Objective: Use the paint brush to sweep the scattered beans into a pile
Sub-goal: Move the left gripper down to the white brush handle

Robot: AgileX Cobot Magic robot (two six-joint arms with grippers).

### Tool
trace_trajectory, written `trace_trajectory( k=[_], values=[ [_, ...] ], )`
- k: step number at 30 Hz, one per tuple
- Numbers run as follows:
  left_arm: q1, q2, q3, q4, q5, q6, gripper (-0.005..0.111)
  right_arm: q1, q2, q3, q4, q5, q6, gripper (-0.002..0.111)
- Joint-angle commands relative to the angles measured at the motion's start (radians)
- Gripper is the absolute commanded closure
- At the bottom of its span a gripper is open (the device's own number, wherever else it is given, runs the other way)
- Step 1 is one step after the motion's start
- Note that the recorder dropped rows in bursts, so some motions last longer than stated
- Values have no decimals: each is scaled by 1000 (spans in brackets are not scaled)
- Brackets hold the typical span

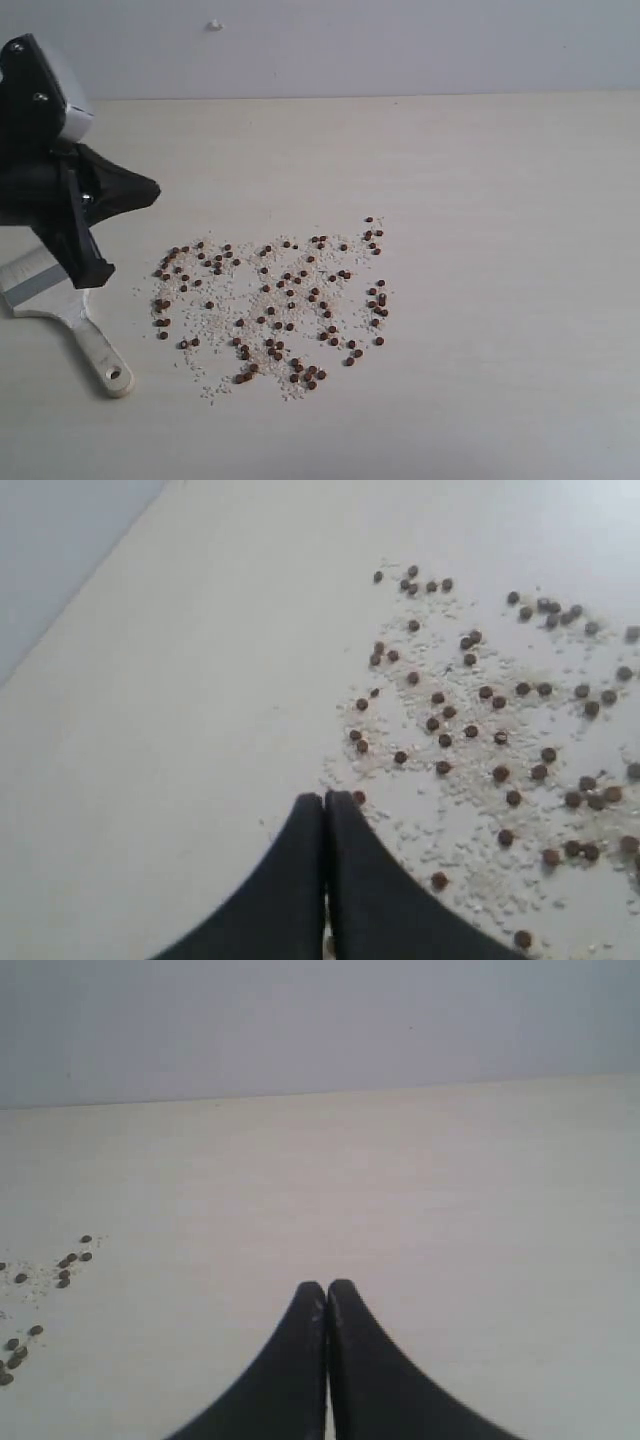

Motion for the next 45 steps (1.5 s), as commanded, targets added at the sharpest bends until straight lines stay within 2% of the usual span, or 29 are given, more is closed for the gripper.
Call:
trace_trajectory(
  k=[1, 3, 5, 10, 13, 16, 18, 20, 21, 23, 24, 26, 28, 30, 32, 34, 35, 37, 41, 45],
  values=[
    [-126, 0, -101, 227, -163, 0, 107, 0, -6, 5, -2, -13, -1, 108],
    [-180, 8, -139, 326, -260, -6, 107, 0, -6, 5, -2, -13, -1, 108],
    [-198, 10, -168, 436, -293, -8, 107, 0, -6, 5, -2, -13, -1, 108],
    [-198, 10, -197, 603, -272, -54, 107, 0, -6, 5, -2, -13, -1, 108],
    [-192, 12, -197, 741, -202, -131, 107, 0, -6, 5, -2, -13, -1, 108],
    [-179, 20, -197, 1075, -155, -354, 107, 0, -6, 5, -2, -13, -1, 108],
    [-163, 23, -197, 1384, -102, -584, 107, 0, -6, 5, -2, -13, -1, 108],
    [-146, 35, -197, 1692, 11, -741, 107, 0, -6, 5, -2, -13, -1, 108],
    [-143, 46, -197, 1800, 91, -794, 107, 0, -6, 5, -2, -13, -1, 108],
    [-143, 70, -197, 1884, 240, -810, 107, 0, -6, 5, -2, -13, -1, 108],
    [-145, 81, -197, 1889, 292, -804, 107, 0, -6, 5, -2, -13, -1, 108],
    [-147, 90, -197, 1870, 309, -796, 102, 0, -6, 5, -2, -13, -1, 108],
    [-147, 92, -197, 1831, 262, -773, 88, 0, -6, 5, -2, -13, -1, 108],
    [-147, 92, -197, 1770, 228, -749, 62, 0, -6, 5, -2, -13, -1, 108],
    [-147, 92, -197, 1737, 240, -675, 26, 12, -6, 5, 0, -13, -1, 108],
    [-147, 103, -197, 1708, 241, -632, 5, 29, -6, 5, 0, -13, -1, 108],
    [-147, 108, -197, 1700, 241, -620, 1, 35, -6, 5, 0, -13, -1, 108],
    [-147, 129, -197, 1650, 237, -549, 4, 35, -6, 5, 2, -13, -1, 108],
    [-147, 206, -193, 1542, 285, -395, 23, 35, -6, 5, 5, -13, -1, 108],
    [-147, 211, -181, 1503, 366, -360, 23, 35, -6, 5, 8, -13, -1, 108]
  ],
)
